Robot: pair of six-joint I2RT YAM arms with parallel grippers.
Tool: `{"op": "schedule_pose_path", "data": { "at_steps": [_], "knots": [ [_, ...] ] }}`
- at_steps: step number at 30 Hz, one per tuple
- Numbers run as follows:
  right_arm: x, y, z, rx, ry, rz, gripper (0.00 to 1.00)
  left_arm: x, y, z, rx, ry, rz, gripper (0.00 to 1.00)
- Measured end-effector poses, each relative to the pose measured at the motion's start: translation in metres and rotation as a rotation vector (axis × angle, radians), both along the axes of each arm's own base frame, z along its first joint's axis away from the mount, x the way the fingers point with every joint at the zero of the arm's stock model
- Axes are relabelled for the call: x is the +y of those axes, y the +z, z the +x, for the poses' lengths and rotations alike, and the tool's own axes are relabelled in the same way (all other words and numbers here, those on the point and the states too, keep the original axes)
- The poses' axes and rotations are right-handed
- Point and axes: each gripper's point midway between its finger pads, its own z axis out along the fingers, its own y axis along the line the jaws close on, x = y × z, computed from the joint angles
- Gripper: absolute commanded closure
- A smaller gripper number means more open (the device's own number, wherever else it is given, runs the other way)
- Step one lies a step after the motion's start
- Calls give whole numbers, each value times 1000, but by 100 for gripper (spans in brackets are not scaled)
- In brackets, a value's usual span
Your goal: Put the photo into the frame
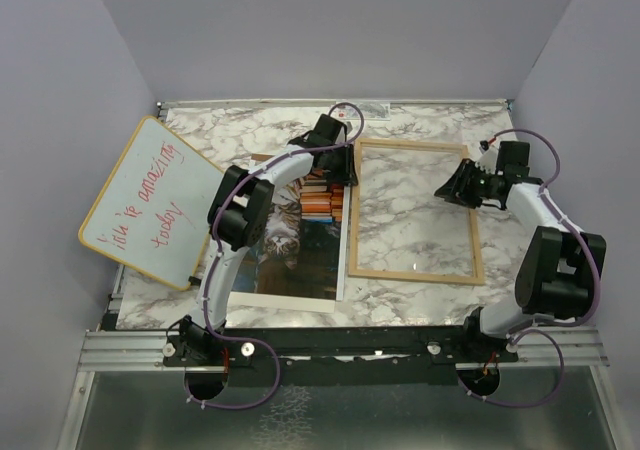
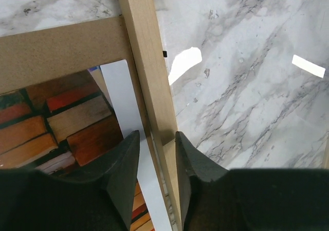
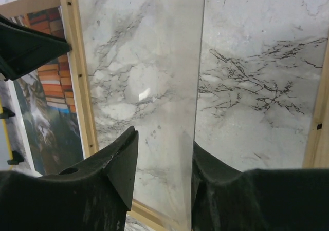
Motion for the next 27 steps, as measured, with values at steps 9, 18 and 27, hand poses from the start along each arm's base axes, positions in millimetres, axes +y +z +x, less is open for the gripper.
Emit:
{"op": "schedule_pose_path", "data": {
  "at_steps": [9, 18, 27],
  "knots": [
    [5, -8, -6, 43, -14, 44, 60, -7, 3, 0, -23, -9, 10, 47],
    [-1, -18, -11, 82, -71, 26, 70, -8, -3, 5, -93, 72, 195, 74],
    [1, -22, -21, 110, -128, 57, 87, -4, -1, 4, -114, 128, 283, 100]
  ]
}}
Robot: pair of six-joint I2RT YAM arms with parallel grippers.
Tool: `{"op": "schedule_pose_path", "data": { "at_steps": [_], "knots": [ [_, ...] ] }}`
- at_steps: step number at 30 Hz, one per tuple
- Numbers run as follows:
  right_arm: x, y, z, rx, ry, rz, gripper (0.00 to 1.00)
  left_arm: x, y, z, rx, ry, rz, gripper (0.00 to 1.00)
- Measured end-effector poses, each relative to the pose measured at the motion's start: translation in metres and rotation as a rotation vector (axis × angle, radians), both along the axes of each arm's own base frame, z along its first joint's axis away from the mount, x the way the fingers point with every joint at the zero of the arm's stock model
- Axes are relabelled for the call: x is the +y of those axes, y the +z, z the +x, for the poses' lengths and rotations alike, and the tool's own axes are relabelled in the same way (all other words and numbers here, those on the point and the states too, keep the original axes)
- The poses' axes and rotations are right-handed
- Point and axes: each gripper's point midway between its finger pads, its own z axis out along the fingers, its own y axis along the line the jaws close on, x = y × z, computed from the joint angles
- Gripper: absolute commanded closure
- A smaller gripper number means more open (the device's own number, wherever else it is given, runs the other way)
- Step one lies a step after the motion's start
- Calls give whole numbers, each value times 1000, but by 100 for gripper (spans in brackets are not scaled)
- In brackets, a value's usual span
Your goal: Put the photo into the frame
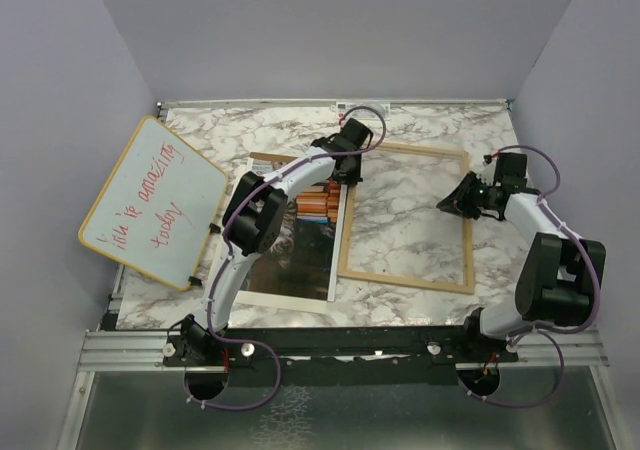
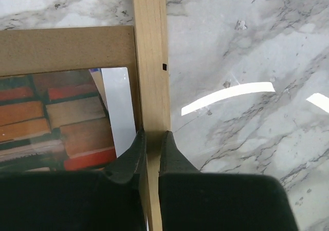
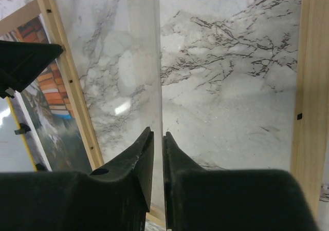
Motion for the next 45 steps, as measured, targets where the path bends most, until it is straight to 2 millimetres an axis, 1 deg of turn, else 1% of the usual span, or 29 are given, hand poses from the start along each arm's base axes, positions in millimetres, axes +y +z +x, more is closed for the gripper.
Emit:
{"op": "schedule_pose_path", "data": {
  "at_steps": [2, 5, 8, 11, 13, 18, 21, 23, 26, 27, 28, 29, 30, 31, 32, 35, 36, 38, 42, 45],
  "knots": [
    [3, 5, 0, -5, -8, 21, 94, 3, 2, -3, 19, -5, 7, 100],
    [6, 17, 1, -19, -15, 50, 99, 4, 9, -5, 43, -17, -1, 100],
    [9, 38, 6, -53, -15, 69, 99, 7, 19, -2, 52, -18, -16, 100],
    [12, 64, 12, -116, -1, 86, 99, 15, 26, -3, 71, -12, -26, 100],
    [15, 78, 12, -148, 8, 100, 99, 23, 31, -4, 87, -4, -27, 100],
    [31, 101, 8, -188, 42, 198, 99, 44, 43, 0, 88, 20, -22, 100],
    [41, 107, 6, -183, 48, 284, 99, 60, 39, 4, 93, 31, -6, 100],
    [48, 111, 5, -171, 48, 332, 99, 74, 29, 7, 103, 33, 9, 100],
    [59, 123, 7, -174, 50, 394, 99, 91, 11, 6, 135, 30, 15, 100],
    [64, 127, 8, -175, 53, 410, 99, 96, 7, 6, 145, 29, 10, 99],
    [71, 132, 9, -174, 61, 428, 99, 100, 4, 7, 152, 26, 5, 95],
    [74, 138, 11, -181, 60, 441, 99, 102, 3, 8, 156, 23, -5, 90],
    [85, 142, 9, -180, 85, 453, 99, 104, 2, 10, 156, 17, -18, 84],
    [92, 147, 9, -184, 98, 464, 99, 105, 2, 13, 149, 12, -31, 77],
    [98, 152, 9, -188, 110, 473, 99, 107, 2, 15, 144, 9, -40, 71],
    [113, 167, 9, -208, 145, 494, 99, 110, 1, 20, 132, 11, -55, 59],
    [115, 170, 10, -212, 150, 498, 99, 111, -2, 21, 131, 11, -58, 56],
    [115, 174, 12, -225, 152, 503, 99, 113, 1, 21, 122, 13, -66, 52],
    [122, 173, 16, -229, 166, 527, 99, 120, 2, 16, 129, 25, -67, 42],
    [134, 172, 15, -227, 203, 537, 99, 127, 6, 15, 125, 41, -72, 39]
  ]
}}
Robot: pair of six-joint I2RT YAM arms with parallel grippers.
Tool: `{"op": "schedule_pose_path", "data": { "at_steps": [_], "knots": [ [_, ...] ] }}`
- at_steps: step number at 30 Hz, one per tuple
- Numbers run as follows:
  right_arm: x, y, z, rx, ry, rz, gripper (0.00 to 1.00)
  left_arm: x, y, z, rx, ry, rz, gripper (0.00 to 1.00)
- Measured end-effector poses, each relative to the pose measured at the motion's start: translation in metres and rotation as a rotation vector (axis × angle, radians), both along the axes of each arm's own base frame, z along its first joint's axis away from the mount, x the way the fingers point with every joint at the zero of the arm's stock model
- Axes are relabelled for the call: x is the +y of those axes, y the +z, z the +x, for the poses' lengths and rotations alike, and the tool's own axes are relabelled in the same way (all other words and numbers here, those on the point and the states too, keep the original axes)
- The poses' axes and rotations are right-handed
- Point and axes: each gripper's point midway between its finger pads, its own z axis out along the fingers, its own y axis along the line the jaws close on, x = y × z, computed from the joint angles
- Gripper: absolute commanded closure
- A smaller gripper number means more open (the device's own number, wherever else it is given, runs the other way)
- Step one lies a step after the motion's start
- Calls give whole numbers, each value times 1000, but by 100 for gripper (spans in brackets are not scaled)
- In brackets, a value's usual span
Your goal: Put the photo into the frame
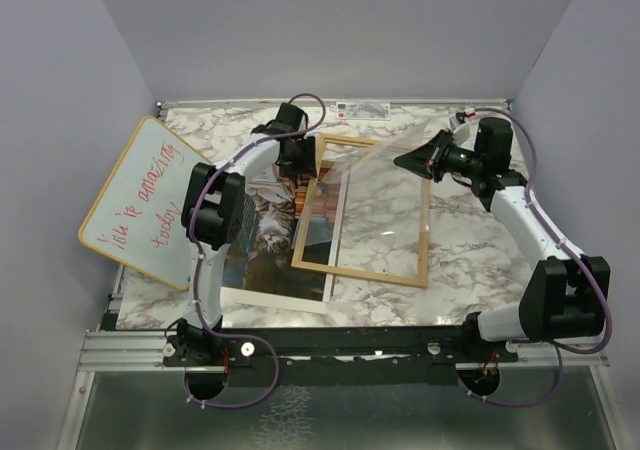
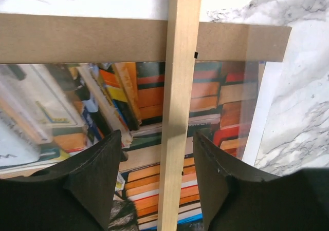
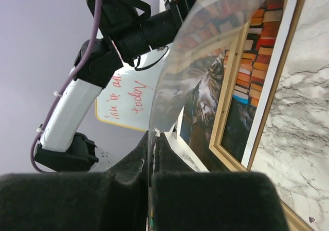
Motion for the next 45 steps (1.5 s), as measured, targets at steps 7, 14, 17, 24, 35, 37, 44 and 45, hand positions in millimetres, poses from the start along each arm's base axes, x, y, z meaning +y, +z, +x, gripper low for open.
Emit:
{"op": "schedule_pose_path", "data": {
  "at_steps": [7, 14, 17, 24, 35, 37, 44, 45],
  "knots": [
    [22, 9, -2, -94, 70, -13, 99, 15, 26, 15, -65, 59, -41, 31],
    [28, 12, 2, -178, 90, -47, 99, 25, 42, 26, -110, 103, -69, 23],
    [29, 3, 5, -181, 82, -62, 99, 26, 40, 27, -112, 113, -74, 23],
    [27, -24, 15, -177, 64, -112, 99, 25, 31, 19, -77, 118, -90, 28],
    [17, -64, 15, -189, 62, -228, 99, 18, 35, 23, -90, 111, -130, 32],
    [16, -69, 15, -180, 57, -243, 99, 17, 33, 22, -87, 111, -133, 32],
    [12, -79, 17, -161, 43, -275, 77, 18, 18, 12, -43, 108, -132, 32],
    [11, -80, 17, -157, 42, -278, 72, 18, 16, 11, -37, 108, -132, 32]
  ]
}}
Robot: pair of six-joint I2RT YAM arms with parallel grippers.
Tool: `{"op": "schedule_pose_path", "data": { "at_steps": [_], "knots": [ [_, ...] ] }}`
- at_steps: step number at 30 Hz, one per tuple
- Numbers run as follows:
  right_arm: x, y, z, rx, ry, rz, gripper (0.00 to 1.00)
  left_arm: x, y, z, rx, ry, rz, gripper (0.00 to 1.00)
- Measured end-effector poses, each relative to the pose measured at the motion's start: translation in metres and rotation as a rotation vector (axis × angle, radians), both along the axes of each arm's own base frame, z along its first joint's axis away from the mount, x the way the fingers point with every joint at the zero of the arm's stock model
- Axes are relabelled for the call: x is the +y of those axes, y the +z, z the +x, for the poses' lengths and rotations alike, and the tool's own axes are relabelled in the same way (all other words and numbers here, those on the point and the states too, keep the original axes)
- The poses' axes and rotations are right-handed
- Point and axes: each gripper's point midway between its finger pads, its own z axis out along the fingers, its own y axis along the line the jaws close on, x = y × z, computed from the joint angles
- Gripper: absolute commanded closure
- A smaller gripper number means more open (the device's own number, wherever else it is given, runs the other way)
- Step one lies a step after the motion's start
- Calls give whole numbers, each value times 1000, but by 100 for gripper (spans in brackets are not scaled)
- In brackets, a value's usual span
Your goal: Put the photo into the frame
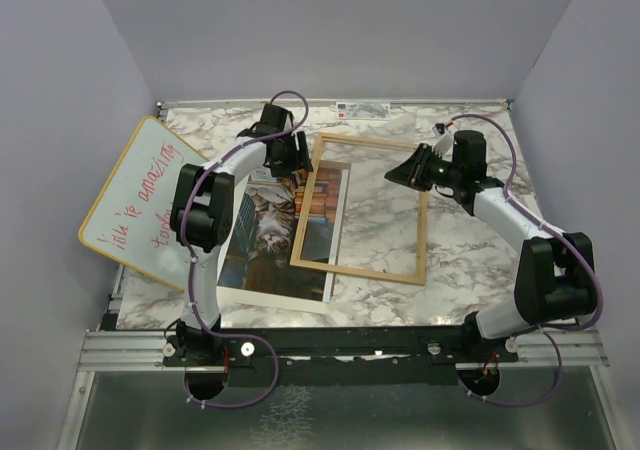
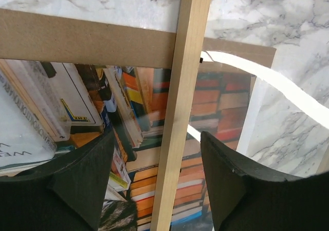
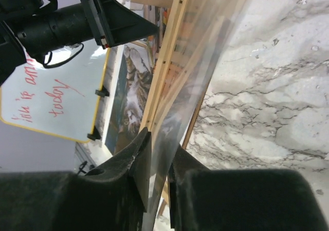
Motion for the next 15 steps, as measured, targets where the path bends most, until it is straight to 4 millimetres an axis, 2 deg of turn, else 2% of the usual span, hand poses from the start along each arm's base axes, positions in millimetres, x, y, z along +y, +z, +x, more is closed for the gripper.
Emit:
{"op": "schedule_pose_path", "data": {
  "at_steps": [2, 10, 13, 15],
  "knots": [
    [0, -4, 0, 11, -3, -4, 64, 0, -4, -2, 11, -3, -1, 32],
    [-1, -30, 1, 107, -21, -11, 46, -2, -10, -4, 27, -9, -7, 35],
    [-3, -40, 1, 147, -38, -17, 44, -2, -13, -4, 32, -10, -5, 36],
    [-3, -45, 2, 163, -45, -17, 47, -2, -13, -4, 32, -10, -5, 37]
  ]
}}
